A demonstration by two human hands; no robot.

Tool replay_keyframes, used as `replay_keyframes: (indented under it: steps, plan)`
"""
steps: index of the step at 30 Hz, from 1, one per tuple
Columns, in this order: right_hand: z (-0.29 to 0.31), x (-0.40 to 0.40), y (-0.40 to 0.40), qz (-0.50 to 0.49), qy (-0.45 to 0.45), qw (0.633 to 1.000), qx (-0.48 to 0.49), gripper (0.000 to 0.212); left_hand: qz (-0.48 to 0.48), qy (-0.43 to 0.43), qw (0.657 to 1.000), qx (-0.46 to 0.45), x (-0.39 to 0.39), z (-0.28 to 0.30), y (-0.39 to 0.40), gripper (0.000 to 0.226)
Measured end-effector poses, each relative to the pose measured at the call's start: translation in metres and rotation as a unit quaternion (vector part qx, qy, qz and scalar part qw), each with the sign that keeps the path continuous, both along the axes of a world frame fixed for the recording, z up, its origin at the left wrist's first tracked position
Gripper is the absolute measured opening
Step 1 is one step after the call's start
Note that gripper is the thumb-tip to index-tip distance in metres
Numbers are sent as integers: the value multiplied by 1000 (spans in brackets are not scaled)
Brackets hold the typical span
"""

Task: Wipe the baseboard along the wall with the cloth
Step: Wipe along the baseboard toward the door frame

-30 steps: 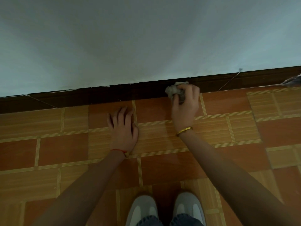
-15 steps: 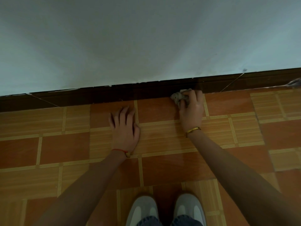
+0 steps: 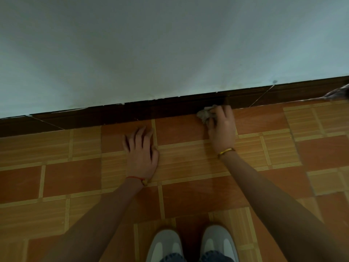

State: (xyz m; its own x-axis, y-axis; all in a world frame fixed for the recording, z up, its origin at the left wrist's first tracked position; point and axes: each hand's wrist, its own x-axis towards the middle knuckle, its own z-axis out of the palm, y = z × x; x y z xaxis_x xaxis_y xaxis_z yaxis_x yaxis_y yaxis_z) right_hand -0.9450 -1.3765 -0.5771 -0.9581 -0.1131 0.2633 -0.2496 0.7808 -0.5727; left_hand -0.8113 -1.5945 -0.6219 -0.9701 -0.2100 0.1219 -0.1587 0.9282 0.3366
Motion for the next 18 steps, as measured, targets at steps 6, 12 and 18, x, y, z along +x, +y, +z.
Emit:
replay_keyframes:
  steps: [6,12,18]
  plan:
    - [4,3,-9,-54,-25,998,-10,31,5,-5,1000,-11,0,1,2,51]
    - [-2,22,-69,100,-25,994,22,34,6,1,1000,-17,0,1,2,50]
    - [1,8,-21,25,-18,1000,1,30,5,0,1000,-14,0,-1,1,51]
